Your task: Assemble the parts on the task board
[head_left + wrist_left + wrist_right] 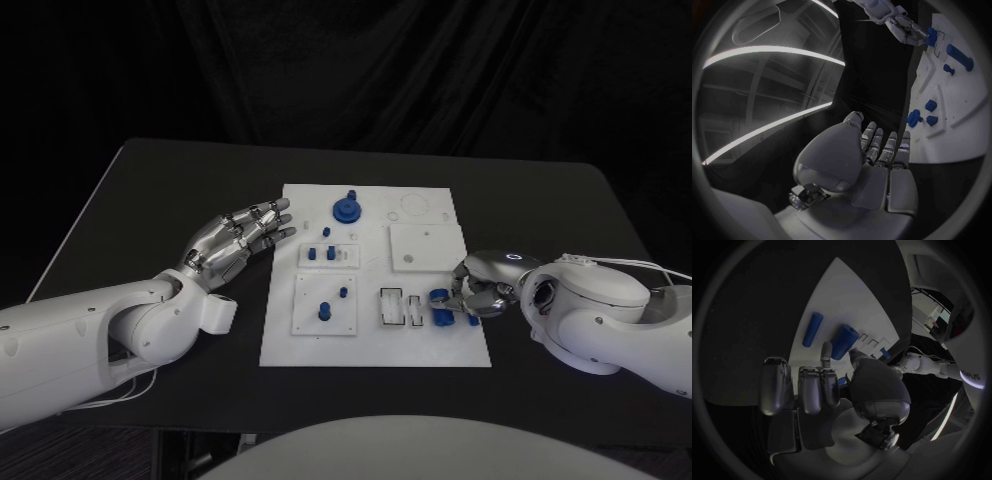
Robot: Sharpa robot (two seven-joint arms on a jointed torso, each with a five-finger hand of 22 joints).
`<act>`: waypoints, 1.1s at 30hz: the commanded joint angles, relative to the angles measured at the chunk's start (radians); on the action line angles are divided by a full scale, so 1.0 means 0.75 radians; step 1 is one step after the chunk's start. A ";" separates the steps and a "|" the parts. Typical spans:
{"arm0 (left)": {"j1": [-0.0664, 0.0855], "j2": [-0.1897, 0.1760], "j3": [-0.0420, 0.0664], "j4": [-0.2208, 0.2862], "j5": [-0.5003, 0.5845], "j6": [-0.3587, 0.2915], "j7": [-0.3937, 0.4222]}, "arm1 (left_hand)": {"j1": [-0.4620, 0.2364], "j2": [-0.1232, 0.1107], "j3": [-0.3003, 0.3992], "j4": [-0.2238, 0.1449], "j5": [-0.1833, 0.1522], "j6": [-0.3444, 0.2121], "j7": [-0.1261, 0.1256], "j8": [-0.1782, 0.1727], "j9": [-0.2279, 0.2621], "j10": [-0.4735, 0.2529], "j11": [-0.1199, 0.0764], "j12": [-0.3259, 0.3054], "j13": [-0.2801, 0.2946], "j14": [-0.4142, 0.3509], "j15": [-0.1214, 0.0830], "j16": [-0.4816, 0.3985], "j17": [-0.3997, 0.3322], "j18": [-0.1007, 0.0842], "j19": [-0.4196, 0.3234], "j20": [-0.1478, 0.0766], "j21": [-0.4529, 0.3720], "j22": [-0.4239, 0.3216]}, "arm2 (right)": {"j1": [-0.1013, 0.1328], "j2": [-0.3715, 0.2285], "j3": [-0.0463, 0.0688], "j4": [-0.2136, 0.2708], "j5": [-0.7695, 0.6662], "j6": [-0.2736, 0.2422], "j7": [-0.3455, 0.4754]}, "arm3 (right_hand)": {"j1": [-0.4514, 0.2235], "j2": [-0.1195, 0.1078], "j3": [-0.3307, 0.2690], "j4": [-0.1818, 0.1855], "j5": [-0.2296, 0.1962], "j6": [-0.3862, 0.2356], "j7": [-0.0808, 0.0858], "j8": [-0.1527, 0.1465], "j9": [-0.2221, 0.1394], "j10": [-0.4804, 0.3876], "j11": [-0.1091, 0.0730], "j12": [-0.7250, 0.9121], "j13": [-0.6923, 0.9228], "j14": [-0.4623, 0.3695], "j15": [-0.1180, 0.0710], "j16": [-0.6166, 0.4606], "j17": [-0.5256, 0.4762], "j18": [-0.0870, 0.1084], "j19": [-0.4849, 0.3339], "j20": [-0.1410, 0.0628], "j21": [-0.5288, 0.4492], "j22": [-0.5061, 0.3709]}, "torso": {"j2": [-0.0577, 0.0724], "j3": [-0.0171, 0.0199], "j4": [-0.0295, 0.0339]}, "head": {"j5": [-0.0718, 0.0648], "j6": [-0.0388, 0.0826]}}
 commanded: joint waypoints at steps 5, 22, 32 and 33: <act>-0.004 0.002 0.001 0.001 0.008 0.021 0.040 | 0.011 0.005 0.007 0.002 0.008 0.005 0.003 0.006 0.000 0.001 0.008 0.003 0.001 0.001 0.001 0.005 0.002 -0.015 0.008 0.000 0.008 -0.001 | -0.020 0.027 0.000 -0.026 -0.012 0.015 -0.027 | -0.038 0.000 -0.017 0.003 -0.015 0.018 -0.005 -0.009 0.002 0.144 -0.012 0.003 0.351 0.140 -0.014 0.003 0.351 -0.023 0.042 -0.012 0.009 0.274 | -0.001 0.0001 -0.0005 | 0.011 0.000; -0.010 0.004 0.001 -0.004 0.008 0.028 0.026 | 0.011 0.004 0.018 0.000 0.006 0.008 0.010 0.007 0.000 0.004 0.017 0.008 0.002 -0.001 0.000 0.006 0.001 -0.016 0.005 0.000 0.007 -0.006 | -0.034 0.064 0.001 -0.072 0.037 0.073 -0.043 | 0.090 -0.001 0.042 -0.023 0.335 0.003 0.005 -0.111 -0.021 0.144 -0.006 0.003 0.351 0.138 -0.012 -0.001 0.345 -0.017 0.029 -0.011 -0.010 0.265 | -0.002 -0.0011 -0.0013 | 0.020 0.000; -0.015 0.004 0.001 -0.005 0.008 0.032 0.014 | 0.009 0.006 0.022 0.001 0.005 0.008 0.013 0.008 0.000 0.005 0.021 0.009 0.002 -0.001 -0.001 0.007 0.001 -0.016 0.004 0.000 0.006 -0.008 | -0.035 0.056 0.001 -0.067 0.149 -0.068 0.022 | 0.258 -0.077 0.196 -0.096 0.901 -0.066 0.007 -0.087 0.037 0.144 -0.006 0.003 0.351 0.140 -0.013 0.003 0.351 -0.027 0.048 -0.013 0.040 0.278 | -0.001 0.0013 0.0007 | 0.025 0.000; -0.015 0.004 0.001 -0.005 0.008 0.032 0.013 | 0.009 0.006 0.024 0.001 0.005 0.008 0.014 0.008 0.000 0.005 0.022 0.009 0.002 -0.001 -0.001 0.007 0.002 -0.016 0.004 0.000 0.006 -0.008 | -0.035 0.054 0.001 -0.062 0.167 -0.090 0.033 | 0.254 -0.080 0.209 -0.094 0.933 -0.069 0.008 -0.077 0.046 0.144 -0.006 0.003 0.351 0.140 -0.012 0.003 0.351 -0.031 0.054 -0.012 0.057 0.283 | -0.002 0.0011 -0.0003 | 0.027 0.000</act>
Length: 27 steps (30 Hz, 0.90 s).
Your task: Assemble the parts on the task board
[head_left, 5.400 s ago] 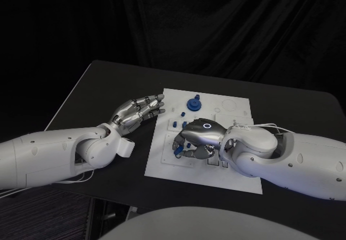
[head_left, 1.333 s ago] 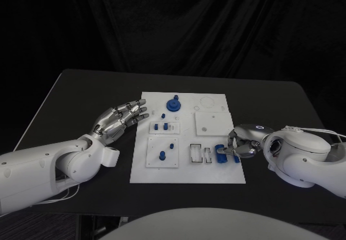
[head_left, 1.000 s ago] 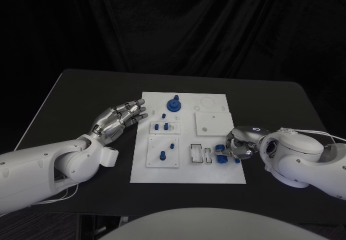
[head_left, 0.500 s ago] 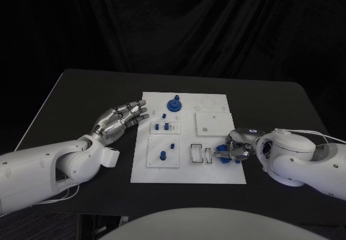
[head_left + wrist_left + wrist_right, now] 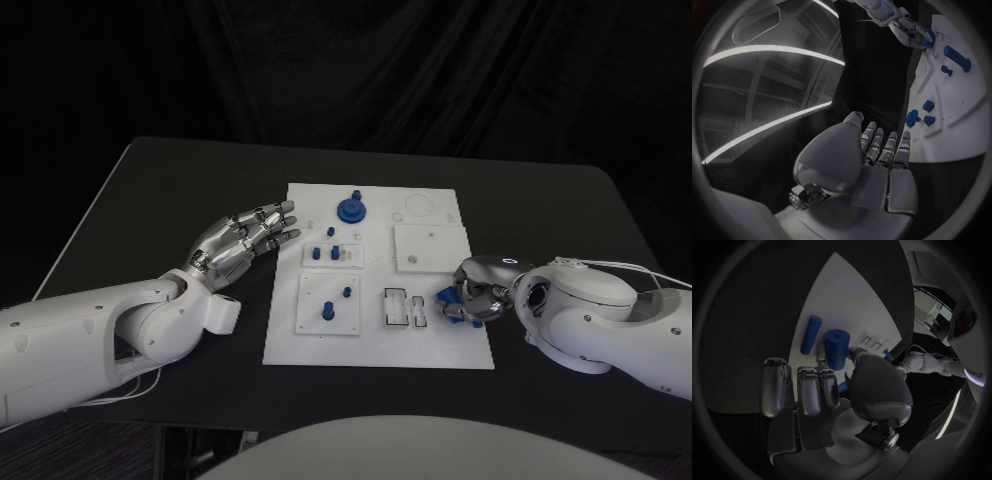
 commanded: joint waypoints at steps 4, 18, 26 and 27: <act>-0.004 0.001 0.001 0.000 0.007 0.022 0.011 | 0.008 0.008 0.012 -0.002 0.005 0.004 0.010 0.008 0.000 0.000 0.008 0.004 0.001 -0.002 0.000 0.007 0.002 -0.016 0.004 0.000 0.006 -0.002 | -0.010 -0.018 -0.005 0.035 0.163 -0.176 0.076 | 0.025 0.005 0.124 -0.079 0.093 -0.039 -0.039 0.038 0.035 0.139 -0.004 0.004 0.351 0.139 -0.006 0.003 0.351 -0.034 0.056 -0.008 0.039 0.288 | -0.001 0.0005 -0.0015 | 0.011 0.000; -0.006 0.006 0.001 0.001 0.007 0.025 -0.003 | 0.007 0.011 0.021 -0.001 0.006 0.007 0.014 0.009 0.001 0.004 0.014 0.011 0.002 0.001 0.001 0.015 0.003 -0.016 0.004 0.000 0.005 -0.003 | -0.009 -0.019 -0.004 0.118 0.429 -0.221 0.120 | -0.082 0.024 0.139 0.002 -0.156 -0.027 -0.043 0.066 0.063 0.139 -0.008 0.004 0.351 0.139 -0.009 0.003 0.351 -0.038 0.062 -0.012 0.064 0.293 | 0.003 0.0020 0.0002 | 0.018 0.000; -0.007 0.012 0.001 -0.004 0.007 0.031 -0.004 | 0.007 0.012 0.028 -0.001 0.006 0.005 0.016 0.010 0.000 0.006 0.019 0.012 0.002 0.002 0.002 0.017 0.003 -0.017 0.002 0.001 0.005 -0.006 | -0.009 0.006 -0.004 0.104 0.479 -0.212 0.121 | -0.186 0.062 0.069 0.005 -0.347 -0.029 -0.034 0.050 0.053 0.139 0.001 0.004 0.351 0.139 -0.002 0.003 0.351 -0.031 0.047 -0.005 0.036 0.283 | 0.002 -0.0019 0.0008 | 0.015 0.000; -0.008 0.013 0.001 -0.005 0.007 0.031 -0.004 | 0.007 0.012 0.031 -0.002 0.006 0.005 0.017 0.010 0.000 0.006 0.021 0.012 0.002 0.002 0.003 0.017 0.003 -0.017 0.002 0.001 0.004 -0.006 | -0.009 0.011 -0.004 0.101 0.481 -0.212 0.122 | -0.200 0.069 0.057 0.005 -0.384 -0.028 -0.034 0.048 0.052 0.139 0.001 0.004 0.351 0.139 -0.001 0.003 0.351 -0.029 0.043 -0.004 0.028 0.281 | 0.003 -0.0020 0.0012 | 0.015 0.000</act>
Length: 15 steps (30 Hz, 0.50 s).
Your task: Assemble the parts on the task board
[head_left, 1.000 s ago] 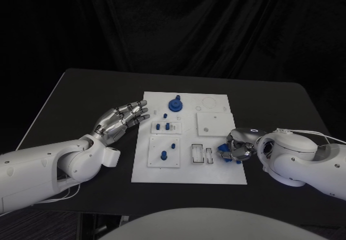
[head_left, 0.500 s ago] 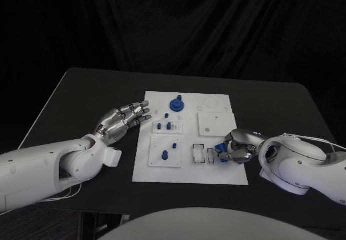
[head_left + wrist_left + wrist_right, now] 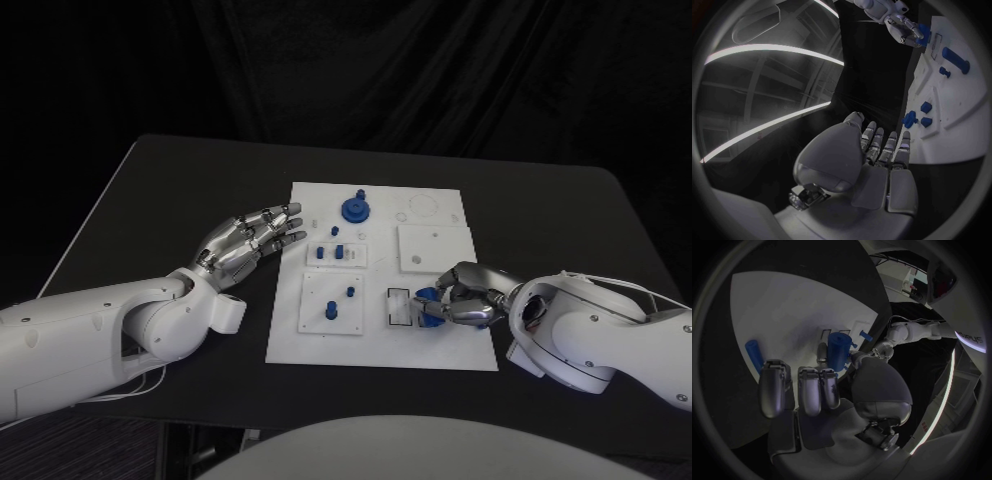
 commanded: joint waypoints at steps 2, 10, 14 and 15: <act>-0.003 0.005 0.001 -0.001 0.006 0.023 0.007 | 0.005 0.010 0.009 -0.002 0.006 0.000 0.012 0.004 0.000 -0.002 0.011 0.006 0.001 0.002 0.003 0.006 0.002 -0.017 0.002 0.001 0.004 -0.002 | -0.002 0.011 0.000 -0.009 0.068 -0.010 0.019 | -0.039 0.011 -0.034 0.008 -0.073 0.005 -0.004 -0.010 -0.003 0.141 -0.001 0.004 0.351 0.138 -0.002 0.003 0.351 -0.007 0.045 0.001 -0.017 0.279 | 0.001 -0.0020 0.0017 | -0.003 0.000; -0.005 0.007 0.001 -0.003 0.006 0.026 0.004 | 0.005 0.010 0.013 -0.002 0.006 0.000 0.014 0.004 0.000 -0.002 0.013 0.007 0.001 0.003 0.004 0.008 0.002 -0.017 0.002 0.001 0.004 -0.001 | -0.002 0.038 0.000 -0.015 0.073 -0.036 0.034 | -0.090 0.040 -0.066 0.010 -0.140 0.010 -0.005 -0.011 -0.005 0.141 -0.001 0.004 0.351 0.137 -0.003 0.002 0.348 -0.003 0.037 0.002 -0.034 0.274 | -0.002 -0.0022 0.0005 | 0.006 0.000; -0.006 0.010 0.001 -0.006 0.006 0.027 -0.001 | 0.005 0.010 0.015 -0.003 0.005 -0.002 0.015 0.004 0.000 -0.002 0.014 0.006 0.001 0.003 0.005 0.009 0.002 -0.018 0.002 0.001 0.004 -0.002 | -0.002 0.048 0.001 -0.016 0.073 -0.063 0.043 | -0.101 0.047 -0.074 0.010 -0.150 0.008 -0.005 -0.012 -0.005 0.141 -0.001 0.004 0.351 0.134 -0.002 -0.008 0.335 0.004 0.024 0.002 -0.060 0.265 | -0.002 -0.0035 0.0014 | 0.006 0.000; -0.006 0.012 0.001 -0.008 0.006 0.028 -0.002 | 0.005 0.010 0.015 -0.003 0.005 -0.002 0.015 0.004 0.000 -0.002 0.014 0.006 0.001 0.003 0.005 0.009 0.002 -0.018 0.002 0.001 0.004 -0.002 | -0.002 0.051 0.001 -0.017 0.073 -0.072 0.045 | -0.105 0.050 -0.078 0.010 -0.153 0.006 -0.004 -0.013 -0.006 0.141 0.000 0.004 0.351 0.133 -0.002 -0.012 0.329 0.006 0.019 0.002 -0.072 0.261 | -0.002 -0.0026 0.0009 | 0.006 0.000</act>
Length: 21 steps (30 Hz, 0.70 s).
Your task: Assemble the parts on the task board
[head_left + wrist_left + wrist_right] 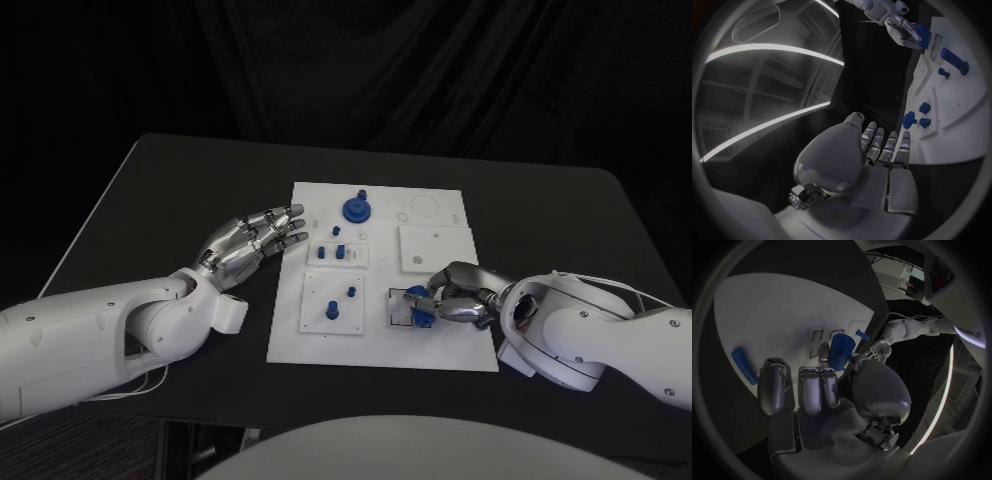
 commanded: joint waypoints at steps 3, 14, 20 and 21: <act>-0.003 0.009 0.001 -0.003 0.006 0.024 0.003 | 0.001 0.007 0.009 0.000 0.004 0.003 0.011 0.004 0.000 0.002 0.010 0.006 0.001 0.004 0.006 0.006 0.002 -0.018 0.001 0.001 0.004 -0.003 | -0.002 0.010 0.001 -0.002 0.014 -0.068 0.028 | -0.030 0.008 -0.023 -0.001 -0.015 -0.012 0.010 -0.008 -0.003 0.141 0.002 0.004 0.350 0.130 0.000 -0.020 0.317 0.012 0.007 0.004 -0.041 0.252 | 0.000 0.0016 0.0002 | 0.004 0.000; -0.007 0.010 0.001 -0.008 0.006 0.026 0.003 | 0.001 0.007 0.014 -0.001 0.003 -0.001 0.012 0.003 -0.001 0.000 0.011 0.003 0.001 0.005 0.009 0.009 0.002 -0.020 0.001 0.002 0.004 -0.003 | -0.002 0.014 0.001 -0.014 0.022 -0.009 -0.040 | -0.230 0.049 -0.203 0.002 -0.153 -0.045 0.027 -0.020 -0.007 0.141 0.018 0.004 0.350 0.114 0.016 -0.051 0.270 0.033 -0.041 0.019 -0.140 0.223 | 0.000 0.0024 -0.0005 | 0.020 0.000; -0.008 0.010 0.001 -0.011 0.006 0.027 0.004 | 0.002 0.006 0.017 -0.002 0.003 -0.002 0.013 0.003 -0.001 0.000 0.011 0.002 0.000 0.006 0.011 0.011 0.002 -0.021 0.002 0.002 0.004 -0.003 | -0.002 0.010 0.001 -0.016 0.023 -0.014 -0.039 | -0.258 0.071 -0.257 0.001 -0.178 -0.046 0.028 -0.017 -0.006 0.141 0.020 0.004 0.350 0.115 0.017 -0.050 0.271 0.032 -0.040 0.021 -0.141 0.224 | 0.000 0.0031 -0.0003 | 0.020 0.000; -0.008 0.009 0.001 -0.011 0.006 0.027 0.004 | 0.002 0.006 0.017 -0.002 0.003 -0.002 0.013 0.003 -0.001 0.000 0.011 0.002 0.000 0.006 0.011 0.011 0.002 -0.021 0.002 0.002 0.004 -0.003 | -0.002 0.009 0.000 -0.016 0.023 -0.016 -0.038 | -0.258 0.071 -0.257 0.001 -0.178 -0.046 0.028 -0.017 -0.006 0.141 0.020 0.004 0.350 0.115 0.017 -0.050 0.271 0.032 -0.040 0.021 -0.141 0.224 | 0.000 0.0033 -0.0010 | 0.020 0.000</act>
